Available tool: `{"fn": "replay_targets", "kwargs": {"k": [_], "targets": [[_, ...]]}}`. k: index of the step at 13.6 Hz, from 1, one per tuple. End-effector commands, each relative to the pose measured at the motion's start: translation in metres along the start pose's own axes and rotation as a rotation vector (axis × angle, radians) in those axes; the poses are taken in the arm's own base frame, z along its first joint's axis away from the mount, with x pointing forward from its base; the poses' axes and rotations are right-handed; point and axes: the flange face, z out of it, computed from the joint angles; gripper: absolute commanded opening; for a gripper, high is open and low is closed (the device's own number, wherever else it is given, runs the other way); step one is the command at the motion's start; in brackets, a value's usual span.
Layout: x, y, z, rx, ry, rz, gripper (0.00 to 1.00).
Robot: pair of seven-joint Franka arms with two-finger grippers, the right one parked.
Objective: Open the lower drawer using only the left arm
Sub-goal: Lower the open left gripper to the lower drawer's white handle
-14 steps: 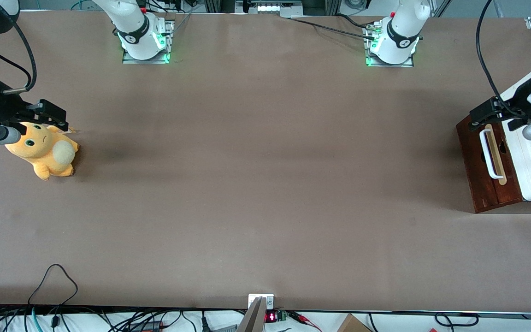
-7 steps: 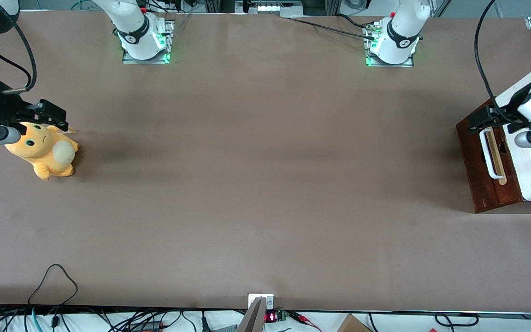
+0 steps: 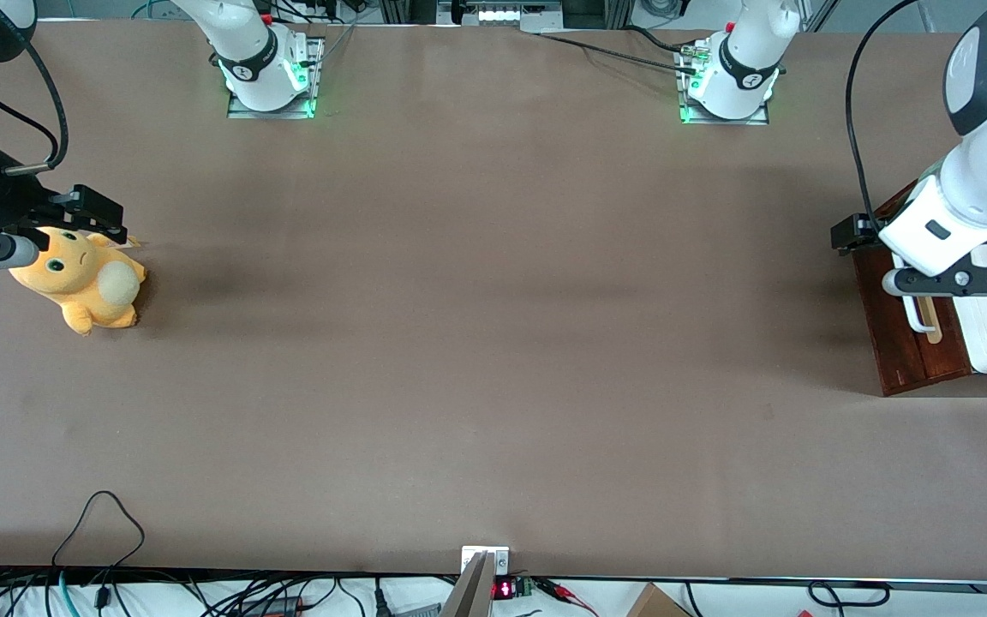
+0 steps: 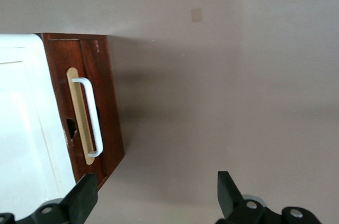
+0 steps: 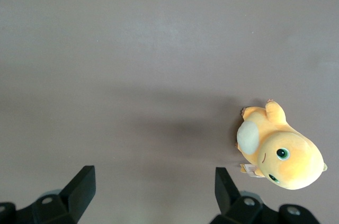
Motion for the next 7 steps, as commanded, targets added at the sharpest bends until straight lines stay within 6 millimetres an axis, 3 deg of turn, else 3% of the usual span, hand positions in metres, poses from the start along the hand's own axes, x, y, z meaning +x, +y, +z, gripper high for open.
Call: {"fn": "replay_targets", "kwargs": {"k": [1,7], "targets": [[0.013,0.026,0.023,0.117,-0.044,-0.012,1.00],[0.029,0.105,0.127,0.474,-0.119,0.012,1.00]]}}
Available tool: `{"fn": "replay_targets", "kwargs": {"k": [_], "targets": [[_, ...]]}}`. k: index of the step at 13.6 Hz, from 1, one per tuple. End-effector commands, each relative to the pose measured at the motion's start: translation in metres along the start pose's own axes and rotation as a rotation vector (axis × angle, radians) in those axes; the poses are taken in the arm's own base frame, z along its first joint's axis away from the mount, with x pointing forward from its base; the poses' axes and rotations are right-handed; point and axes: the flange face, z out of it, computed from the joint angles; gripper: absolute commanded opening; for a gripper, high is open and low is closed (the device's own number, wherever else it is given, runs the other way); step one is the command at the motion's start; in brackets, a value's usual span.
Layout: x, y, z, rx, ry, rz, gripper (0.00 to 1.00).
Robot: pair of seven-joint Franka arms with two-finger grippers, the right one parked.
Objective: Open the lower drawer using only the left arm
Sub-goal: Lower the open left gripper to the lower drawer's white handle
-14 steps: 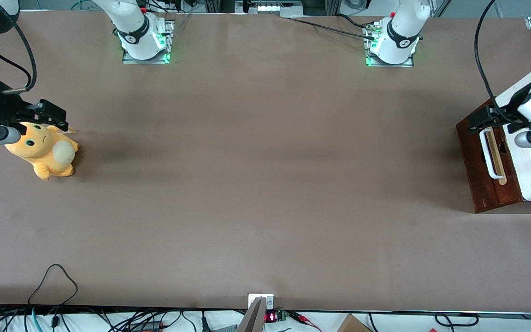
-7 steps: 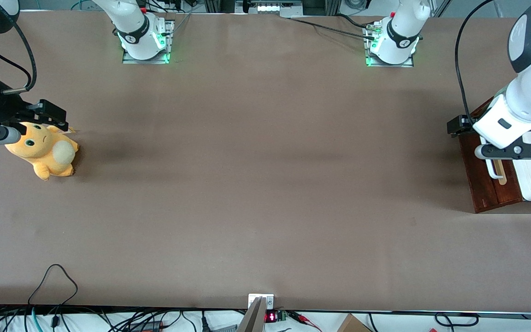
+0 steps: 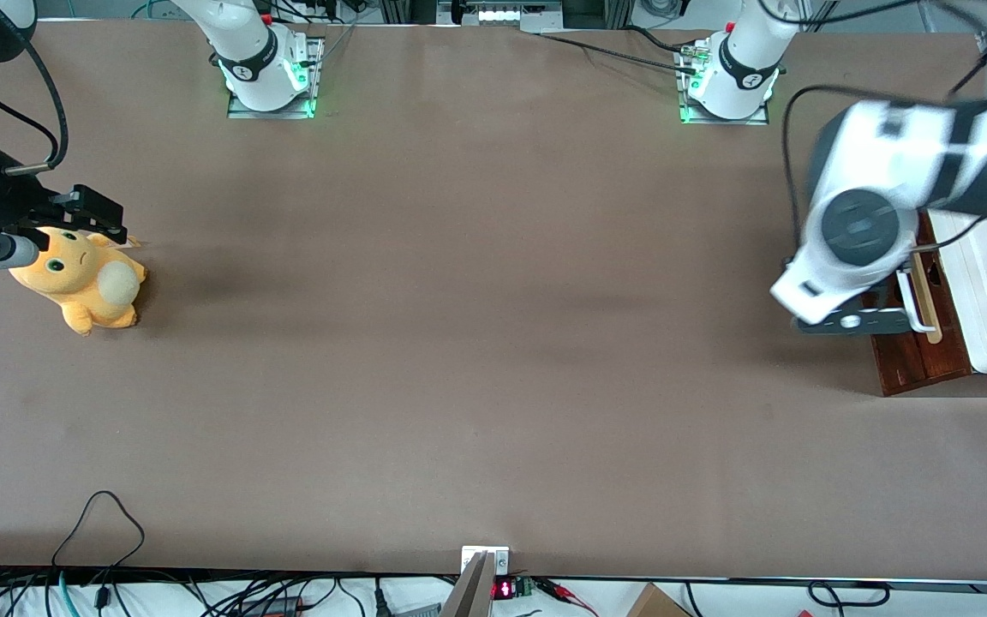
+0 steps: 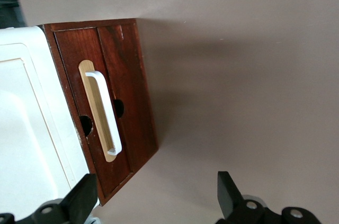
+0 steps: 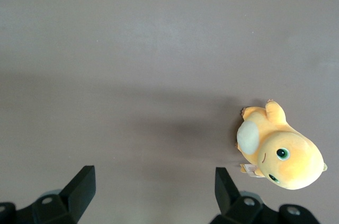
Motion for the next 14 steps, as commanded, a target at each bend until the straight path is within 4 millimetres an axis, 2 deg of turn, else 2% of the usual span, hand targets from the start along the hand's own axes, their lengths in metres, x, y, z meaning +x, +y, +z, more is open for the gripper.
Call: {"fn": "replay_targets", "kwargs": {"k": [1,3,5,6,8,12,14], "targets": [[0.000,0.033,0.032,0.191,-0.014,0.034,1.00],[-0.003,0.047,0.066,0.326,-0.029,0.034,1.00],[-0.005,0.050,0.088,0.428,-0.046,0.063,1.00],[-0.004,0.055,0.105,0.490,-0.063,0.091,1.00],[-0.004,0.071,0.132,0.600,-0.074,0.142,1.00],[-0.001,0.096,0.171,0.706,-0.073,0.037,1.00],[-0.002,0.096,0.176,0.740,-0.075,0.049,1.00]]}}
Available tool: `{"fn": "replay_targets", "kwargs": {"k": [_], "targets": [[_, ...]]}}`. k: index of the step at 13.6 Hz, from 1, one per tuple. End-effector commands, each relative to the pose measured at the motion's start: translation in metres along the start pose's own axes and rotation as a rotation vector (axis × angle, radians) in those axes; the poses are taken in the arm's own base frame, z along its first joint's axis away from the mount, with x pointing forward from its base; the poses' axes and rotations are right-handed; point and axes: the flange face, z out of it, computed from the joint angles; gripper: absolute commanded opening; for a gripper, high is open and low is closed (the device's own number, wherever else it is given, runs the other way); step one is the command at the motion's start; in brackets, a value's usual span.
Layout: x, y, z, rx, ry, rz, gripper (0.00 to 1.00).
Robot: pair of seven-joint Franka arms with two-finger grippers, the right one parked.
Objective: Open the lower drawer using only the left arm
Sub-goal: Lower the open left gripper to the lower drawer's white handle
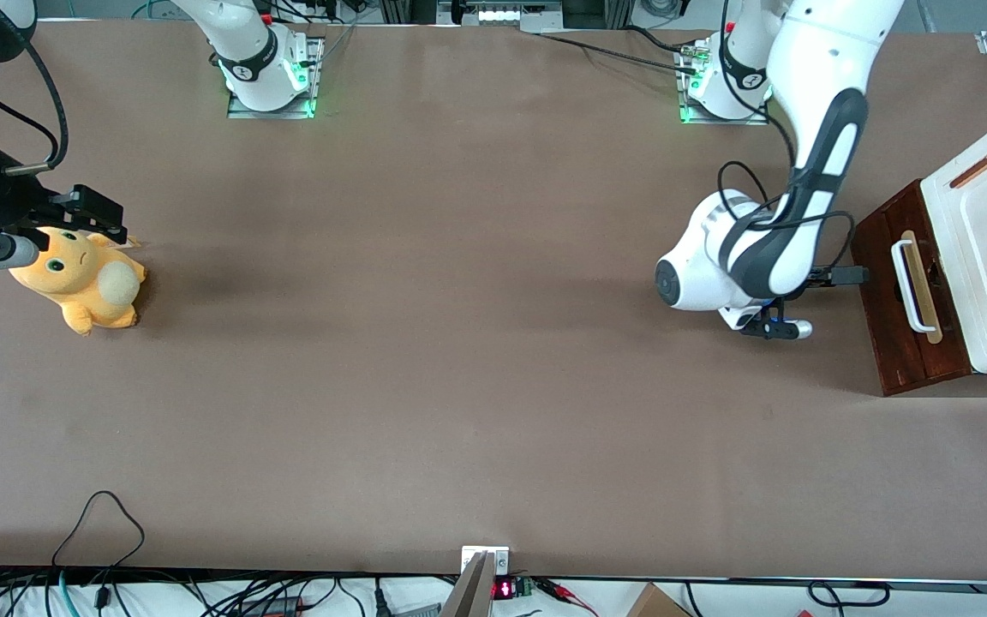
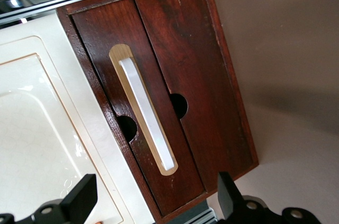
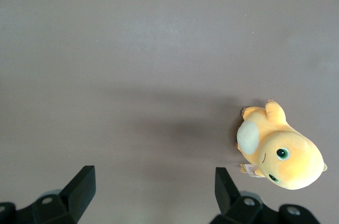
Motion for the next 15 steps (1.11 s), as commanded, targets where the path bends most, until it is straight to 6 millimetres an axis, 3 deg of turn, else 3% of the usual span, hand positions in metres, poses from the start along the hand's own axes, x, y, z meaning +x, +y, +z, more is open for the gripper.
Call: {"fn": "replay_targets", "kwargs": {"k": [1,8,15], "targets": [[-0.001,0.003,0.003,0.076,0.011,-0.001,1.00],[0.000,0.025,0.033,0.186,-0.052,-0.002,1.00],[0.005,0.035,0.056,0.256,-0.079,-0.044,1.00]]}}
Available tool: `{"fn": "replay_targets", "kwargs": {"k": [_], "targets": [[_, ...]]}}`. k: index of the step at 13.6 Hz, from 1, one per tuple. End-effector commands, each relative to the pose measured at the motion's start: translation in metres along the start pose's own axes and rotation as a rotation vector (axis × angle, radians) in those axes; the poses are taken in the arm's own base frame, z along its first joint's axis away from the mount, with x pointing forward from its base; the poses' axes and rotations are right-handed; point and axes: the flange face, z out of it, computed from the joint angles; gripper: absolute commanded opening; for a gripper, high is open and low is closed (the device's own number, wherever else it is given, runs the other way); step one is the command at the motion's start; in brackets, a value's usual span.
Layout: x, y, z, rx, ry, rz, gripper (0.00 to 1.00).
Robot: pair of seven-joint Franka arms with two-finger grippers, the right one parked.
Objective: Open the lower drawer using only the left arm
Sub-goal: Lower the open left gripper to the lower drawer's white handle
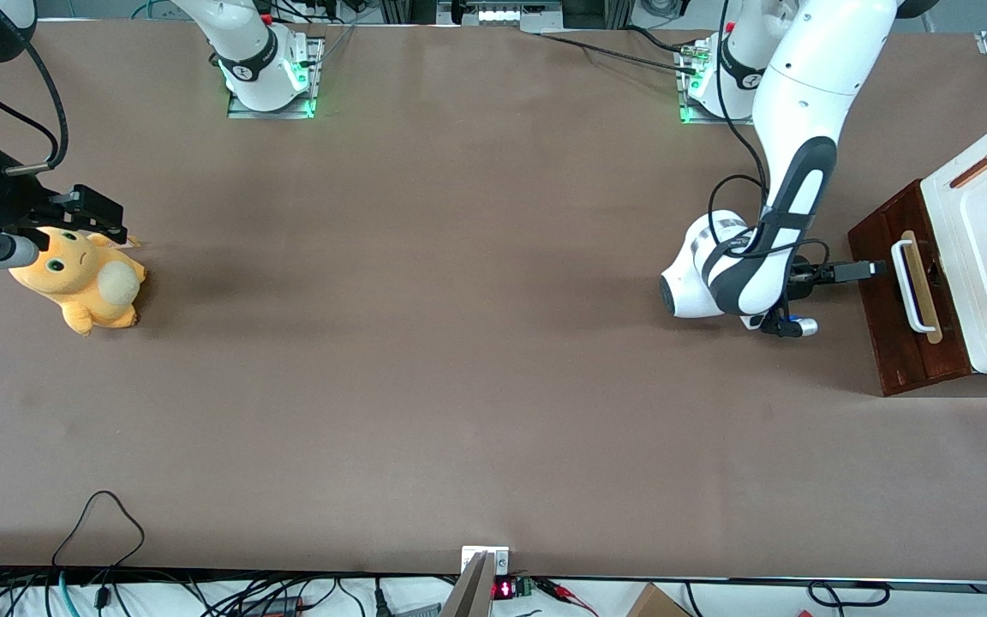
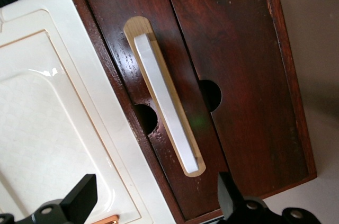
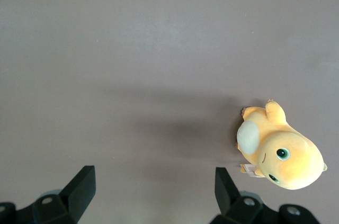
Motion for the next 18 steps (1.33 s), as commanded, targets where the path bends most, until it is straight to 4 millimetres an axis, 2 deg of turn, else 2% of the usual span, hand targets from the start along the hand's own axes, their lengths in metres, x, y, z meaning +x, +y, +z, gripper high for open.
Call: {"fn": "replay_targets", "kwargs": {"k": [1,3,9,18], "targets": [[0.003,0.008,0.003,0.035,0.016,-0.031,1.00],[0.007,0.014,0.005,0.056,0.033,-0.060,1.00],[0.018,0.008,0.009,0.031,0.083,-0.099,1.00],[0.027,0.011,0.034,-0.016,0.058,-0.147,1.00]]}}
